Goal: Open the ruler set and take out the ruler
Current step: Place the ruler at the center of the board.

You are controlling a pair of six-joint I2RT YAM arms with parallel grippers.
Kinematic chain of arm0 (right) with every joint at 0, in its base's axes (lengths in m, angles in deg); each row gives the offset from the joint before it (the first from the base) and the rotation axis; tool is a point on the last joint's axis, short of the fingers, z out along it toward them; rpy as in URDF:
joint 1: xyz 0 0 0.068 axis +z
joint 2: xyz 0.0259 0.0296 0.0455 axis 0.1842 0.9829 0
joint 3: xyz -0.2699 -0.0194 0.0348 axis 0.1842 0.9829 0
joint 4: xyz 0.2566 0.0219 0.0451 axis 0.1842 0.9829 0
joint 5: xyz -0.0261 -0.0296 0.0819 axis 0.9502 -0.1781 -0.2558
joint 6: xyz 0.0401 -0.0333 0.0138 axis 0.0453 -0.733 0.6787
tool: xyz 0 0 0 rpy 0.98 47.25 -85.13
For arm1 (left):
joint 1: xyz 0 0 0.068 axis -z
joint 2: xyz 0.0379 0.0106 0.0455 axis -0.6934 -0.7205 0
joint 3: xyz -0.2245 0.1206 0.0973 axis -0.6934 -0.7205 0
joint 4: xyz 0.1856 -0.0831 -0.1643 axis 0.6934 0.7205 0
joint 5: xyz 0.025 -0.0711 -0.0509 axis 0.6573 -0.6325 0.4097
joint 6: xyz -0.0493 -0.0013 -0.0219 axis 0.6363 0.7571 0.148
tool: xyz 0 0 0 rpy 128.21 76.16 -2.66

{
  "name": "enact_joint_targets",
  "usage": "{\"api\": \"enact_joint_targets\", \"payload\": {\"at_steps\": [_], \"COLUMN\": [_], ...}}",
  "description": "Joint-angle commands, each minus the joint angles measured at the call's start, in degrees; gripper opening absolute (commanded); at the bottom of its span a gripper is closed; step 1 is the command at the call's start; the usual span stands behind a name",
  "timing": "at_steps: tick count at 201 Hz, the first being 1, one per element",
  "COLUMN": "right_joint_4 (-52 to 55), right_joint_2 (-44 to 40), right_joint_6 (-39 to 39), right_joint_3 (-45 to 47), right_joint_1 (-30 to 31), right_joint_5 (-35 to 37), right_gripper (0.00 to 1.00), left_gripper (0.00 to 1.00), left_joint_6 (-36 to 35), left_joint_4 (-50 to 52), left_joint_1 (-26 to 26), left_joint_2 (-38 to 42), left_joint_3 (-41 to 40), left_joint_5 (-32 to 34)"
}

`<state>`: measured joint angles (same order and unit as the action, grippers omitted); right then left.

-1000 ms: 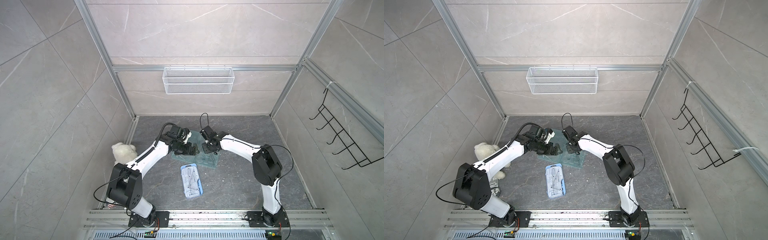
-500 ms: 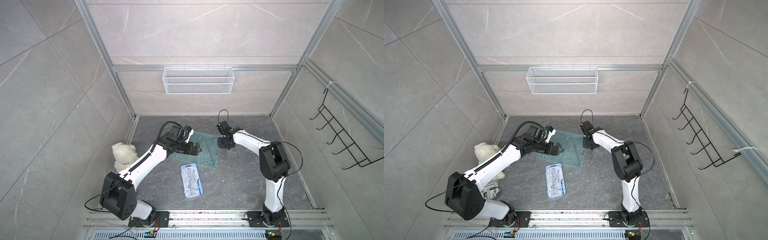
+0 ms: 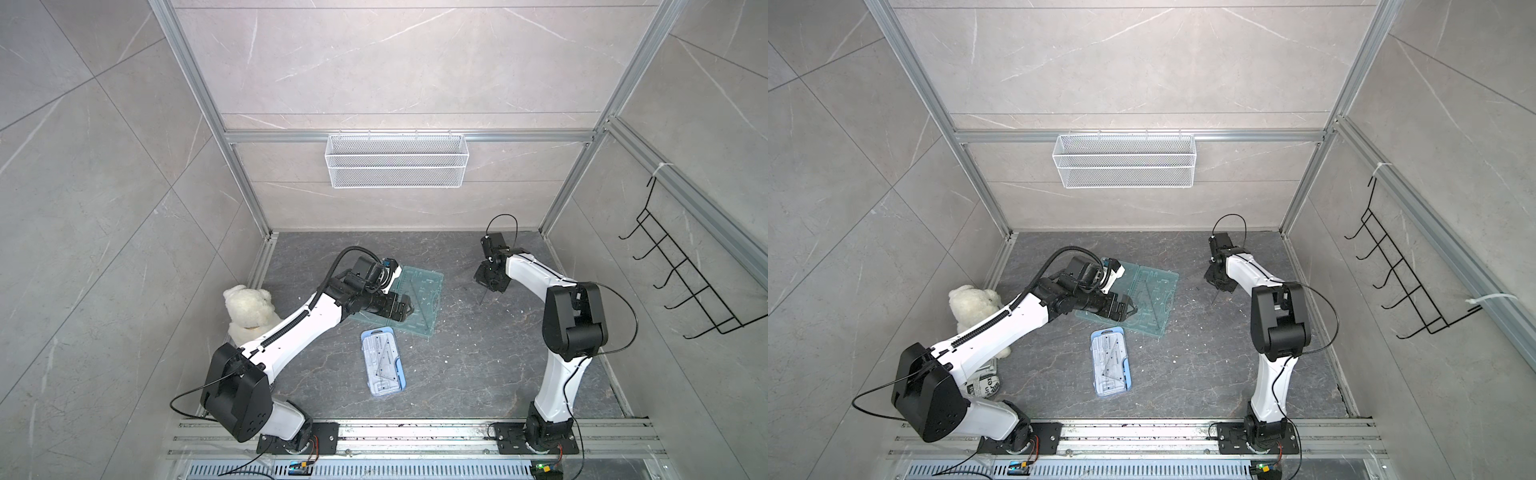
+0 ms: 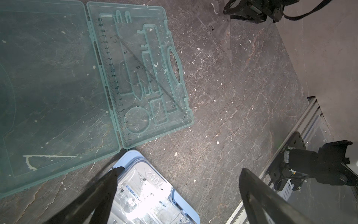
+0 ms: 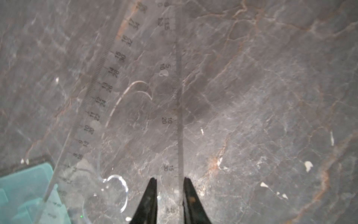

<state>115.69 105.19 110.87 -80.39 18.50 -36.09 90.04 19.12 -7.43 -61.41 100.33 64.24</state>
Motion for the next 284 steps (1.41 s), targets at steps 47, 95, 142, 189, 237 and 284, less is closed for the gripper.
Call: {"api": "enact_joint_targets", "payload": {"at_steps": [47, 95, 142, 189, 237, 284], "right_joint_4": [-2.8, 0.6, 3.3, 4.5, 3.2, 2.7], "right_joint_2": [4.2, 9.0, 12.9, 15.1, 15.8, 15.5], "right_joint_6": [17.8, 18.2, 16.6, 14.2, 14.6, 14.6], "right_joint_3": [-2.3, -8.4, -14.0, -16.1, -14.9, -14.5], "right_joint_1": [-3.0, -4.8, -6.5, -6.6, -6.7, -6.7], "right_joint_5": [-2.6, 0.2, 0.6, 0.4, -0.3, -0.7], "right_gripper": [0.14, 0.14, 0.15, 0.18, 0.22, 0.35], "left_gripper": [1.0, 1.0, 1.0, 0.99, 1.0, 1.0], "left_joint_6": [-1.4, -2.1, -2.4, -2.7, -2.7, -3.4], "left_joint_4": [1.2, 2.2, 2.6, 2.8, 3.0, 2.8], "left_joint_1": [1.7, 2.4, 2.4, 2.4, 2.4, 2.4], "left_joint_2": [1.9, 2.0, 1.2, 0.3, -0.3, -1.0], "left_joint_3": [0.4, 0.0, 0.4, 1.0, 1.0, 1.2], "left_joint_5": [-0.1, 1.0, 1.3, 1.3, 1.5, 0.8]}}
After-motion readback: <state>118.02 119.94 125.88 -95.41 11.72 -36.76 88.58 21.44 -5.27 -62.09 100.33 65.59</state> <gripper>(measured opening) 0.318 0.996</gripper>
